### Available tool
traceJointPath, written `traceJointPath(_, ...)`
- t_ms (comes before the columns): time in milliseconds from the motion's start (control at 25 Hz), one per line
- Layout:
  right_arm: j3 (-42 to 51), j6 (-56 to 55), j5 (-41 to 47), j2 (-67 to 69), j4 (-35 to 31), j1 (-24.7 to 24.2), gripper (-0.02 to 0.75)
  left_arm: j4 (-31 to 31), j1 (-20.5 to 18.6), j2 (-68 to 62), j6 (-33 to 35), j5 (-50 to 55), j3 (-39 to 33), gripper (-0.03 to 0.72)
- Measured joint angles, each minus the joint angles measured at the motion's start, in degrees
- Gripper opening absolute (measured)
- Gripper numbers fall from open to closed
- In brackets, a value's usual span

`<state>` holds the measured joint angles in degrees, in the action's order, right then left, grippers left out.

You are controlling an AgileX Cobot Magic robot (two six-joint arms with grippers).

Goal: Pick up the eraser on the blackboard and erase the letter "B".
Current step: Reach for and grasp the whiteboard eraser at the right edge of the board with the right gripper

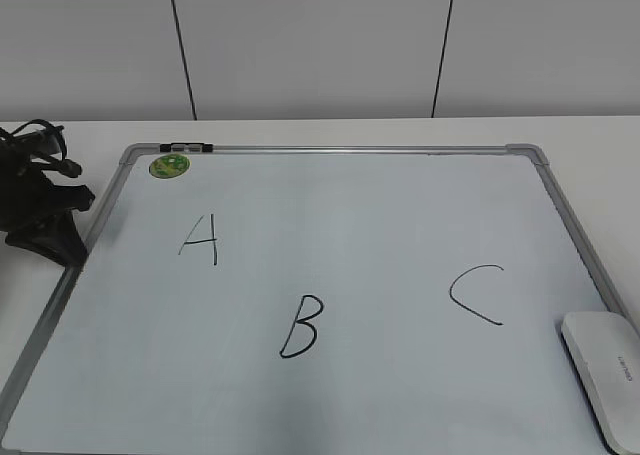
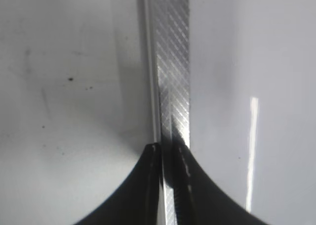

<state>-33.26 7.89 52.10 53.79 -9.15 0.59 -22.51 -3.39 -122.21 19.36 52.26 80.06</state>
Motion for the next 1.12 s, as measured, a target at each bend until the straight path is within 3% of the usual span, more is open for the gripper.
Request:
traceJointPath(360,-0.6,2.4,-6.9,12.7,-0.6,2.4,0.622,0.0,0.0,0.0,0.0,0.0,0.0,0.034)
traceJointPath(1120,-3.3,-3.1,-17.0,34.3,3.3,3.4,0.628,-0.1,0.0,0.0,0.0,0.2,0.0,0.034)
